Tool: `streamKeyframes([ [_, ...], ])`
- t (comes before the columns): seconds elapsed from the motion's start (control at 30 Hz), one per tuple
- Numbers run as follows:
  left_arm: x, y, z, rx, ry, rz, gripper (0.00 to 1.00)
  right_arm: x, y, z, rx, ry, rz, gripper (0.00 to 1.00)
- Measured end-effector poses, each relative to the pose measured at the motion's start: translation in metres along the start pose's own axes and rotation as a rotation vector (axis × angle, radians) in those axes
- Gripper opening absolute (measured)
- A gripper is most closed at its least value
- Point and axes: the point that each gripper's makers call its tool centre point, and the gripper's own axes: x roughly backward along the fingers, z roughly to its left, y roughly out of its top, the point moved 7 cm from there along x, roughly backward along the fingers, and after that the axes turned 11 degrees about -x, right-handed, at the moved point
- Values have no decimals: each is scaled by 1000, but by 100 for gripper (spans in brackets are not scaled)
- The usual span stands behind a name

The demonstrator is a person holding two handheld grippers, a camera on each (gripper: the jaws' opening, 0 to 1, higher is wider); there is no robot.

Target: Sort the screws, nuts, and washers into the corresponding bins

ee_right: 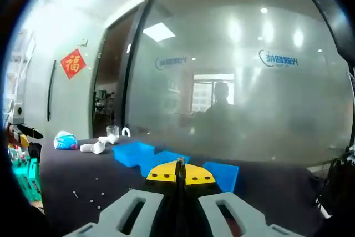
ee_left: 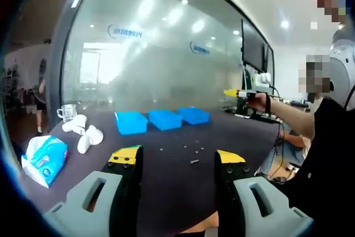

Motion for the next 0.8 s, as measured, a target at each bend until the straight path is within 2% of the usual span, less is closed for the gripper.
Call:
streamKeyframes([
  [0.1,0,0,0,2,3,0,51,-20,1,-3,54,-17,16,0],
  [0.23,2,1,2,-3,8,4,51,-45,4,-7,38,-18,27,0],
  [0.4,3,4,2,-6,12,1,51,-83,6,-26,0,-59,39,0],
  [0.67,5,5,0,-6,15,4,51,-115,-3,-43,11,-121,79,0],
  [0.8,5,5,0,-8,19,7,51,-127,-8,-50,-10,-141,96,0],
])
